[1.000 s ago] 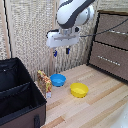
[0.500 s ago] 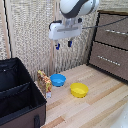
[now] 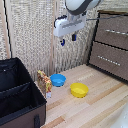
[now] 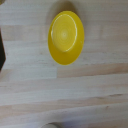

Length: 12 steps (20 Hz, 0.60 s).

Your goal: Kindly move your gripper toward the top drawer's handle. With caution, hold the handle robustly using your gripper and pull open the top drawer. Let the handle go. Relocate your gripper to the bowl placed in the background. Gently hold the bowl using your gripper. Bring the gripper and the bowl to the ajar drawer. Softly release the bowl into it.

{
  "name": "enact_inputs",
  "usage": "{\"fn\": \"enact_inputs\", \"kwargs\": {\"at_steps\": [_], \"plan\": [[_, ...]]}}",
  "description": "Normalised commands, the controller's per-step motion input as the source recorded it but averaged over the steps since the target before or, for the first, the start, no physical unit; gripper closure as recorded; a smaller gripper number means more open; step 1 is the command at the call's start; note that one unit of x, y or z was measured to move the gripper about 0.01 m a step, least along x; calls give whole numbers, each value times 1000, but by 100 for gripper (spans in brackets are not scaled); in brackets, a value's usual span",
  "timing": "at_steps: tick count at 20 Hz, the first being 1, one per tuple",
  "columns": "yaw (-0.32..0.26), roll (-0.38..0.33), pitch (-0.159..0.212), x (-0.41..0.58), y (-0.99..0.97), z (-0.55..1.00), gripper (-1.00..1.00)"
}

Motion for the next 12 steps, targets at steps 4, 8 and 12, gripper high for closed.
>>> {"fn": "enact_inputs", "kwargs": {"at_steps": [4,8,12], "plan": [[190,-328,-55,-88,-151,0,-100],[179,-349,-49,-55,-149,-11,-100],[147,-372,-22,-2,-131,-45,-100]]}}
